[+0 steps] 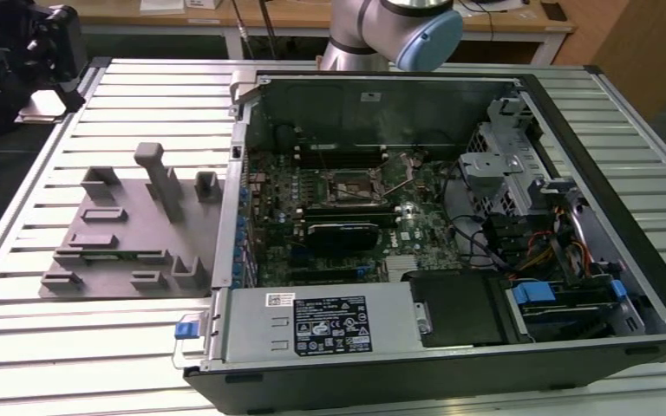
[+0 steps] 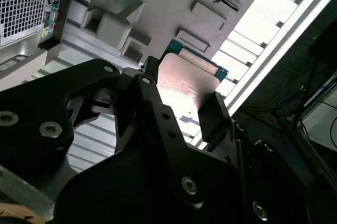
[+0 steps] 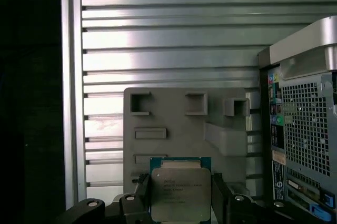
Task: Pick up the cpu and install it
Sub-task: 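Pick up the cpu and move it towards the insertion slot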
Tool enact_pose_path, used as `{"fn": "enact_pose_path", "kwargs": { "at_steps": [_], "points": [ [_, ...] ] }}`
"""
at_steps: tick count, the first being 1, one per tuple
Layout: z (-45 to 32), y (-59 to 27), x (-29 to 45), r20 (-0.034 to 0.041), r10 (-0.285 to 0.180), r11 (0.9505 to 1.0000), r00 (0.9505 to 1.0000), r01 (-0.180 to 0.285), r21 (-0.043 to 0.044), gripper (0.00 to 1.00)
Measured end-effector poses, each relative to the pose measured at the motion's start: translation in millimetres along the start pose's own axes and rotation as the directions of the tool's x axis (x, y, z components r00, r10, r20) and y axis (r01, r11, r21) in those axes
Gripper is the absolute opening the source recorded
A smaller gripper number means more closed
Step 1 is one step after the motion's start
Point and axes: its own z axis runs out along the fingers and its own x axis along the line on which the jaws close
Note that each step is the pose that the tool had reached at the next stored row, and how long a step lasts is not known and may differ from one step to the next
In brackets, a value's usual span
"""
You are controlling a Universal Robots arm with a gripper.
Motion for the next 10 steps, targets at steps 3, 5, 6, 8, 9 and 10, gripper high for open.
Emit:
{"fn": "enact_pose_path", "kwargs": {
  "at_steps": [3, 5, 6, 8, 9, 10],
  "points": [
    [0.1, 0.6, -3.2, -0.0001, 0.0, 1.0, 1.0, 0.0, 0.0, 0.55],
    [0.2, 1.0, -5.2, 0.0001, 0.0, 1.0, 1.0, 0.0, -0.0001, 0.55],
    [0.2, 1.2, -6.1, 0.0, 0.0, 1.0, 1.0, 0.0, 0.0, 0.55],
    [0.3, 1.5, -7.7, 0.0, 0.0, 1.0, 1.0, 0.0, 0.0, 0.55],
    [0.4, 1.7, -8.6, 0.0, 0.0, 1.0, 1.0, 0.0, 0.0, 0.55],
    [0.4, 1.8, -9.5, 0.0, 0.0, 1.0, 1.0, 0.0, 0.0001, 0.55]
  ]
}}
